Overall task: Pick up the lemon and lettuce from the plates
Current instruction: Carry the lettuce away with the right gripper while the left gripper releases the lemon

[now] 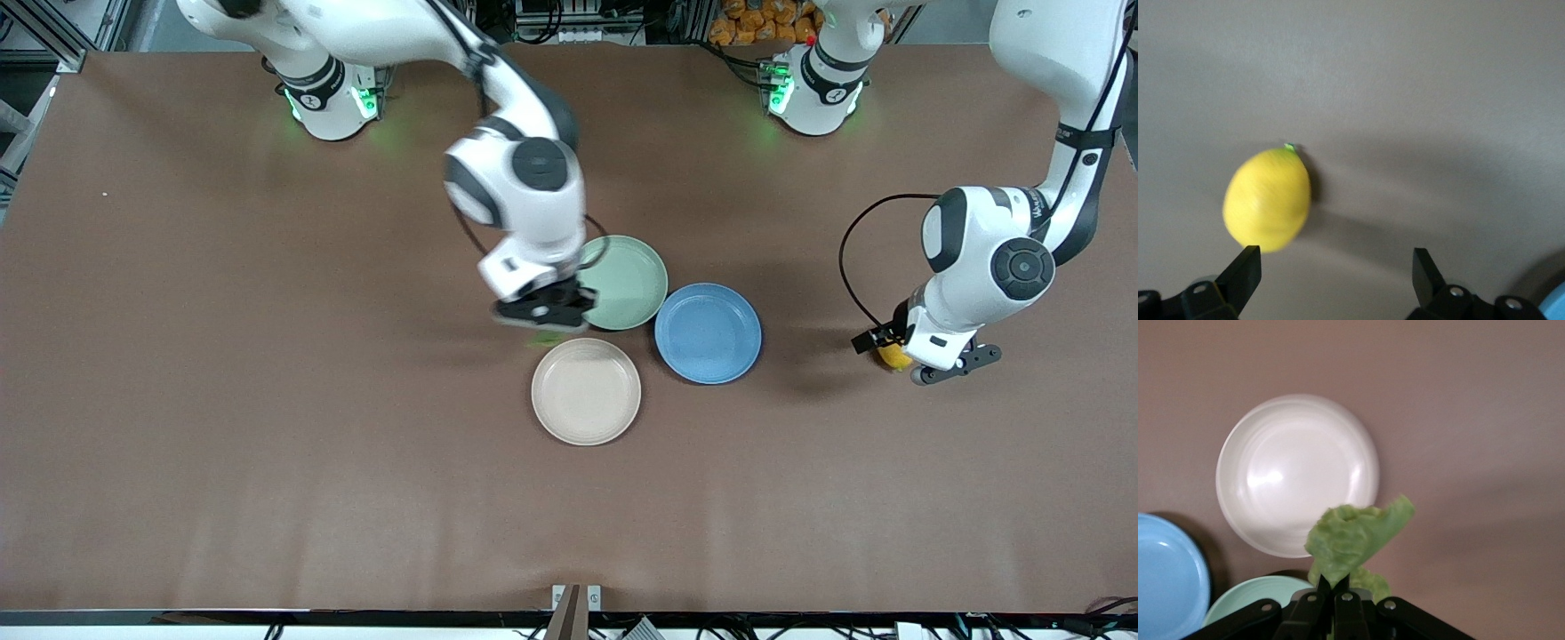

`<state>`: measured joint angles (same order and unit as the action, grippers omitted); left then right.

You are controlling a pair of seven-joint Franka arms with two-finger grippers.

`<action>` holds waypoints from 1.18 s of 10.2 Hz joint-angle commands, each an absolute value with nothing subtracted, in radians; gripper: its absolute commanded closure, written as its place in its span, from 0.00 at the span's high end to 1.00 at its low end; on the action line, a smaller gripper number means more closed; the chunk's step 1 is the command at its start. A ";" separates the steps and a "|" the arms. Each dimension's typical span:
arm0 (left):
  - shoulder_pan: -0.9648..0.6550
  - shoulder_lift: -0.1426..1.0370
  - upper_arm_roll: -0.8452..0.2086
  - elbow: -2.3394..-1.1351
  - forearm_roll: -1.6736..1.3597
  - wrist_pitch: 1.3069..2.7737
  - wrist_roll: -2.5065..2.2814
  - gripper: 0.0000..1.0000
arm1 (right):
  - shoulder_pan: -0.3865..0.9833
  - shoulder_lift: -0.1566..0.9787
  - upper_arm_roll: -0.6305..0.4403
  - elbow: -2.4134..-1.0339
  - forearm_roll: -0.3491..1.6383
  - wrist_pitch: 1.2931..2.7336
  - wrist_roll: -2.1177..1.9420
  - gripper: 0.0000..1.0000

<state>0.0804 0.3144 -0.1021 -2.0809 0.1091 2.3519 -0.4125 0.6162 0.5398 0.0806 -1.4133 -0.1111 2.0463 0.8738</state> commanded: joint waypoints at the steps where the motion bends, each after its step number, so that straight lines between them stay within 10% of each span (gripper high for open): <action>1: 0.083 0.252 -0.113 -2.077 0.133 2.342 -0.408 1.00 | 0.406 0.405 0.100 -1.552 -0.038 1.999 0.616 0.00; 4: 0.081 0.172 -0.175 -2.060 0.130 2.342 -0.423 1.00 | 0.145 0.419 0.047 -1.611 -0.035 1.936 0.317 0.00; 11: 0.081 -0.120 -0.258 -2.234 -0.015 2.264 -0.471 1.00 | 0.114 0.566 -0.124 -1.821 -0.035 2.319 0.192 0.00; 12: 0.083 -0.112 -0.259 -2.185 -0.014 2.261 -0.472 1.00 | 0.101 0.584 -0.124 -1.819 -0.038 2.338 0.187 0.34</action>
